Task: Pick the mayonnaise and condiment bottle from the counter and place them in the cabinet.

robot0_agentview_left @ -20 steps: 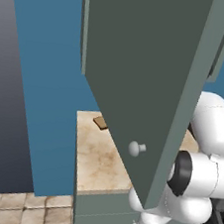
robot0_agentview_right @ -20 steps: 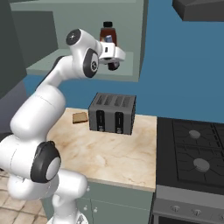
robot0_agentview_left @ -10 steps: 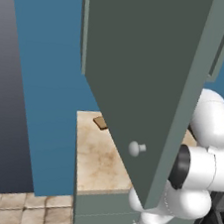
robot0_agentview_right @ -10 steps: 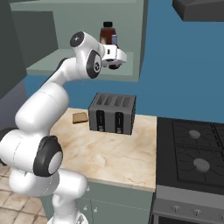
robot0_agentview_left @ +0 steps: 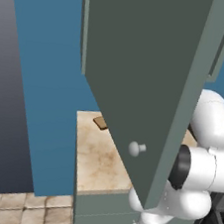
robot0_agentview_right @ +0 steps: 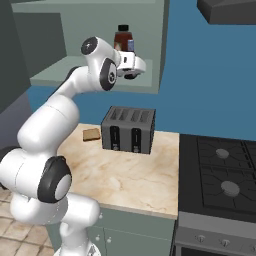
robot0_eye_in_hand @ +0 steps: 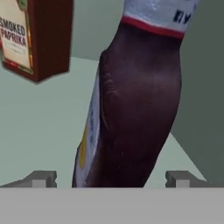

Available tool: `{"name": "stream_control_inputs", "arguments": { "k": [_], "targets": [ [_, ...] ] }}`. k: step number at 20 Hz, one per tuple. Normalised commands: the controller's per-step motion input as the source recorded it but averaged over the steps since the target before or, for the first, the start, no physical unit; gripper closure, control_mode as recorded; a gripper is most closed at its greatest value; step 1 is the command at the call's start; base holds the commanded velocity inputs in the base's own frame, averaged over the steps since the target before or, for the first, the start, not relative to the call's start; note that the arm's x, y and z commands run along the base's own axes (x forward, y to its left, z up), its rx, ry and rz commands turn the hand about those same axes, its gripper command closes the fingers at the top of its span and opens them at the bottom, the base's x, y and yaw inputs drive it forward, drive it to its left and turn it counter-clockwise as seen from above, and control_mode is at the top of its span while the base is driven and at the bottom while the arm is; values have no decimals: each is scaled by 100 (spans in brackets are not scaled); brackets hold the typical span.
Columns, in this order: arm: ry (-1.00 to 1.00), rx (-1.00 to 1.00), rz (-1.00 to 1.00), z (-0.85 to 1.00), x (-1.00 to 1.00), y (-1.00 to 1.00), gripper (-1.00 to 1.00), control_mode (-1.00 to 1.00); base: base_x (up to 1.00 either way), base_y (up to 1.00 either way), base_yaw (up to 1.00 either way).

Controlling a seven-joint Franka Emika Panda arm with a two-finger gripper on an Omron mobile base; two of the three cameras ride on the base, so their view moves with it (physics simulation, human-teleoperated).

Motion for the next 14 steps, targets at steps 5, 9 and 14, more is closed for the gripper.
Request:
{"name": "stream_control_inputs", "arguments": {
  "k": [5,9,14],
  "targets": [
    [-1,0,0,-8,-5,-5,-100,-100,0,0,0],
    [-2,0,0,0,-39,0,-100,-100,0,0,0],
    [-3,0,0,0,-56,0,-100,-100,0,0,0]
  ]
}}
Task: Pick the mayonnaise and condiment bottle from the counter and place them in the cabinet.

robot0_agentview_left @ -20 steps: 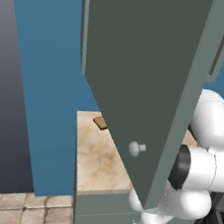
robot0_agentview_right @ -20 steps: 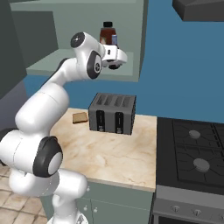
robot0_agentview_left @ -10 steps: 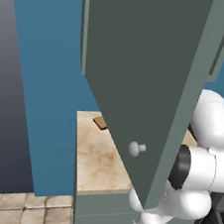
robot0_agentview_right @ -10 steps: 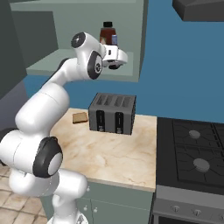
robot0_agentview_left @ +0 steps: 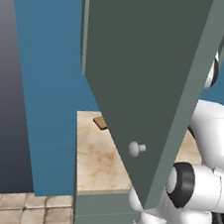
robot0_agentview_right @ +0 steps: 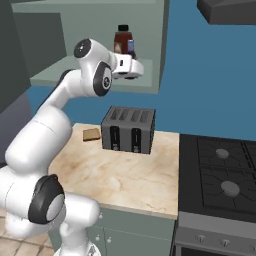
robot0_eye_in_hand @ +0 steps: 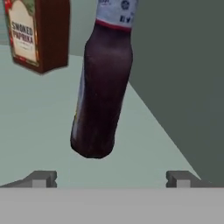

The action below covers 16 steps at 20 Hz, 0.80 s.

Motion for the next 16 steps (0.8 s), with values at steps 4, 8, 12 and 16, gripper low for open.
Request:
{"name": "stream_control_inputs", "arguments": {
  "k": [4,8,12,16],
  "targets": [
    [-3,0,0,0,-62,0,-100,-100,0,0,0],
    [-4,0,0,0,-61,0,-100,-100,0,0,0],
    [-3,0,0,0,-58,2,-100,-100,0,0,0],
    [-4,0,0,-1,-61,9,-100,-100,0,0,0]
  ]
}}
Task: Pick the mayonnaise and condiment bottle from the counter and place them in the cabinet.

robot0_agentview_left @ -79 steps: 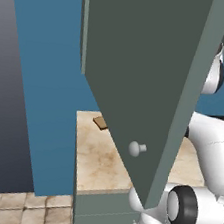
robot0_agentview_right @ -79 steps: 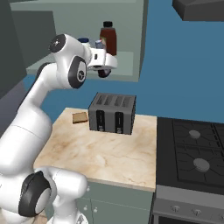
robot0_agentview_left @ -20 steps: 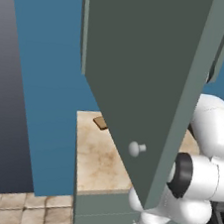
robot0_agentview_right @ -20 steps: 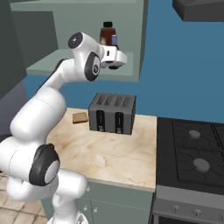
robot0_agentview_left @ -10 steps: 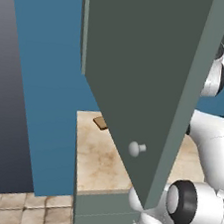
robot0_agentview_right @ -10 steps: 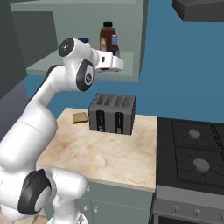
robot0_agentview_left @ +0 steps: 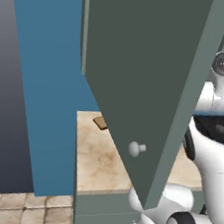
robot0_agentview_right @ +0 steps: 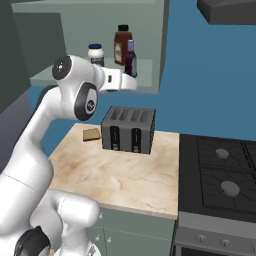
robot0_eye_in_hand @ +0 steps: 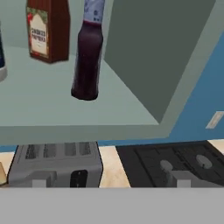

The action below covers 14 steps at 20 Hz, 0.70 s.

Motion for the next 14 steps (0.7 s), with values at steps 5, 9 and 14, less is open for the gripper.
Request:
{"name": "stream_control_inputs", "arguments": {
  "k": [5,9,14],
  "targets": [
    [-2,0,2,-18,-56,18,-100,-100,0,0,0],
    [0,2,3,-45,-43,20,-100,-100,0,0,0],
    [0,5,4,-66,-32,21,-100,-100,0,0,0]
  ]
}}
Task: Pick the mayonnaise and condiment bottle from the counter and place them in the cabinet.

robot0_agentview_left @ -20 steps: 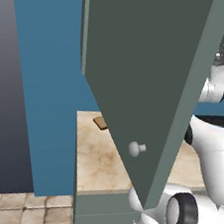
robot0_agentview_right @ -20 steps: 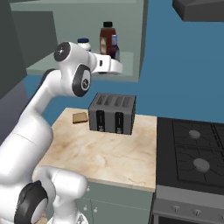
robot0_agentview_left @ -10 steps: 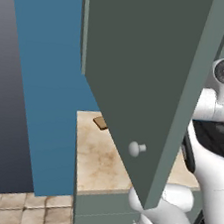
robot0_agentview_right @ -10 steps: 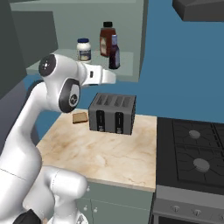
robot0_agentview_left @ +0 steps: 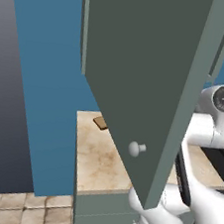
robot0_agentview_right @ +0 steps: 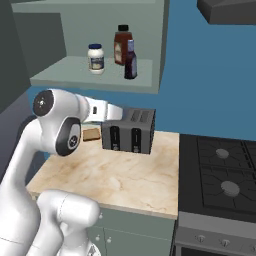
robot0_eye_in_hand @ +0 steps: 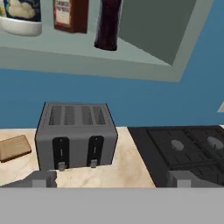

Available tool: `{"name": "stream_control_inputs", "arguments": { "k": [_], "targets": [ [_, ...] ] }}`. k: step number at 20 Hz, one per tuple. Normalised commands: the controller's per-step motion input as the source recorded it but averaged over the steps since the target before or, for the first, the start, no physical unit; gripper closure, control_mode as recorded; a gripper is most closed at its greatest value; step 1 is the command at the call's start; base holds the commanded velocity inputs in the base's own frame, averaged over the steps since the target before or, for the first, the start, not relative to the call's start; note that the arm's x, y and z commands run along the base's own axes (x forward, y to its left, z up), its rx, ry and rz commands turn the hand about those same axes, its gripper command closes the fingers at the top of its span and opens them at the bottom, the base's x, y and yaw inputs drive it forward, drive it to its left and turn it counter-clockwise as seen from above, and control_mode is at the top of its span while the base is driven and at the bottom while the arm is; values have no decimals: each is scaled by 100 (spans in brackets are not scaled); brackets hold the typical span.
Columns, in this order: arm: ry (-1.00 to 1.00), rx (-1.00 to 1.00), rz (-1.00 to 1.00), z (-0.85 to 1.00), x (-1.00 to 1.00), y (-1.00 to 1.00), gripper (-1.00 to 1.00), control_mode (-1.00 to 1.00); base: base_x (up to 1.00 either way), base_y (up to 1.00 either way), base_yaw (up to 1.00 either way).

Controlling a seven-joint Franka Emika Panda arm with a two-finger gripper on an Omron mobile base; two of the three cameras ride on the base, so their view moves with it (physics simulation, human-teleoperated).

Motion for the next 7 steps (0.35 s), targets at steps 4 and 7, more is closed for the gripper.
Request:
{"name": "stream_control_inputs", "arguments": {
  "k": [4,7],
  "targets": [
    [0,8,5,-96,-24,17,-100,-100,0,0,0],
    [0,10,5,-100,-23,15,-100,-100,0,0,0]
  ]
}}
